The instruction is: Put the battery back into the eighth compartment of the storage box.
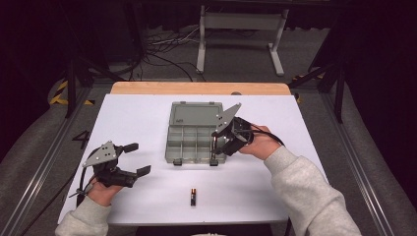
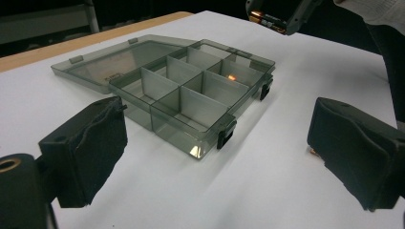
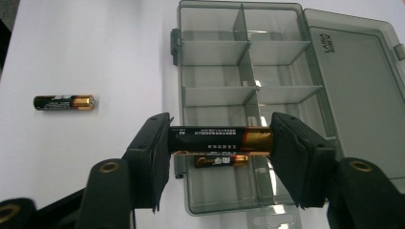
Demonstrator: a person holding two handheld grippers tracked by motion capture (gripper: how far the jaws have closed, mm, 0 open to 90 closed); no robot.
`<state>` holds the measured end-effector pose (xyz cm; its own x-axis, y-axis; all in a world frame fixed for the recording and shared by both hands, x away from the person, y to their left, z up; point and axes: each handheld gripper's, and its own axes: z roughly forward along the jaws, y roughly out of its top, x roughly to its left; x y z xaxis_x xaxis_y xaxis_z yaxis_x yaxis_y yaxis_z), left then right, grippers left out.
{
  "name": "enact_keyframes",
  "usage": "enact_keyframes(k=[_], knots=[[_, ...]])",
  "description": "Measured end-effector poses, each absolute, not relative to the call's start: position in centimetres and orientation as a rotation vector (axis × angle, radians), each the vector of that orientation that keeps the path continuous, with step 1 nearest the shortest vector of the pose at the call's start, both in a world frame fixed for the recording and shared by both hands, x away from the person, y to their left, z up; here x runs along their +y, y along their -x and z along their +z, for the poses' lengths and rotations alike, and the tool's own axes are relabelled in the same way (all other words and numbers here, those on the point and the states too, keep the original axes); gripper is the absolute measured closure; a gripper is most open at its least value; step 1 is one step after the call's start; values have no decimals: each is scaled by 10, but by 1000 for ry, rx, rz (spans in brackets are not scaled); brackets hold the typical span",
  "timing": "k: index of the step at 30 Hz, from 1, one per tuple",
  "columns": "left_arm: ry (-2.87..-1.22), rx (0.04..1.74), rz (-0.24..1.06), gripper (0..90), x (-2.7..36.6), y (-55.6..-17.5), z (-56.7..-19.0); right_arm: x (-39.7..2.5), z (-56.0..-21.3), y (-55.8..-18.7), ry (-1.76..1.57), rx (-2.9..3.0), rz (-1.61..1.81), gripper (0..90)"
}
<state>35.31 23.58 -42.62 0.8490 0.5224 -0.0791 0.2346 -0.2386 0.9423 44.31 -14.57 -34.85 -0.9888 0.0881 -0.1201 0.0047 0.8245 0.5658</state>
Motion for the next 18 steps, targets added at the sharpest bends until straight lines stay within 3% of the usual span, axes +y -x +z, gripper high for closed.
enact_keyframes(k=[18], knots=[[-1825,572,301,67,236,-354,-427,-148,-362,-466,-97,2872,875,416]])
